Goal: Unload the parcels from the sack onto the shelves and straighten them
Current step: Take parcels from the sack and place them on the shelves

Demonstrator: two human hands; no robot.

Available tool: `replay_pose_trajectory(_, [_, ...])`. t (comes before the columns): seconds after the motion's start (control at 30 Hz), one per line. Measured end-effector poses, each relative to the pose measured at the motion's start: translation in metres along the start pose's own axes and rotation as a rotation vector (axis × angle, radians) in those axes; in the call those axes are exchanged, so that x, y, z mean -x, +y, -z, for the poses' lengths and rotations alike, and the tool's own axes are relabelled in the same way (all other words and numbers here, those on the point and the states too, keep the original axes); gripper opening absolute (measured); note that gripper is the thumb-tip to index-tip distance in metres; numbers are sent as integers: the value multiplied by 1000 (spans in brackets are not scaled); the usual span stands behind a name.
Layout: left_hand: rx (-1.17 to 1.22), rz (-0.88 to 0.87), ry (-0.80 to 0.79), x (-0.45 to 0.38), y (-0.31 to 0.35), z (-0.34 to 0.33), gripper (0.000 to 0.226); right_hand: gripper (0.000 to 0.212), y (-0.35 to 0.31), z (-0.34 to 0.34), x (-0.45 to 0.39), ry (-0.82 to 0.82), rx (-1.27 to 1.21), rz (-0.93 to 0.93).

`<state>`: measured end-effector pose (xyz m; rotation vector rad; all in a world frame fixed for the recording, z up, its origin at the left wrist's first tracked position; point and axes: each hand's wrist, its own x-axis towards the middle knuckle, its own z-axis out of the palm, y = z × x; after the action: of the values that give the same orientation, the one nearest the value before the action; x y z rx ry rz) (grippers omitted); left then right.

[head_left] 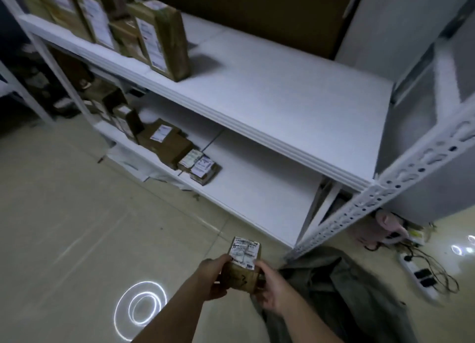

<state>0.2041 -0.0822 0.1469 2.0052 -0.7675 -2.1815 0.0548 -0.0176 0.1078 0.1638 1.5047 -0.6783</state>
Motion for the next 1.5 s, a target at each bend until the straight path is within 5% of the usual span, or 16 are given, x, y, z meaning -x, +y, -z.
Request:
replay_pose_trajectory(0.23, [-14,-26,18,10,52,141,28,35,-6,-153,11,32,-33,47])
replay_pose_trajectory(0.53, [-74,-29,-40,-14,137,214,27,33,-67,-234,-10,72,-44,91])
replay_pose_trajectory(1.1, [-222,-91,-106,-270,237,212,43,39,-169,-263,-222,206,-106,181])
replay_pose_trajectory(1.5, [-191,-354,-197,-487,206,169,31,26,-173,-229,-464,503,-194,704])
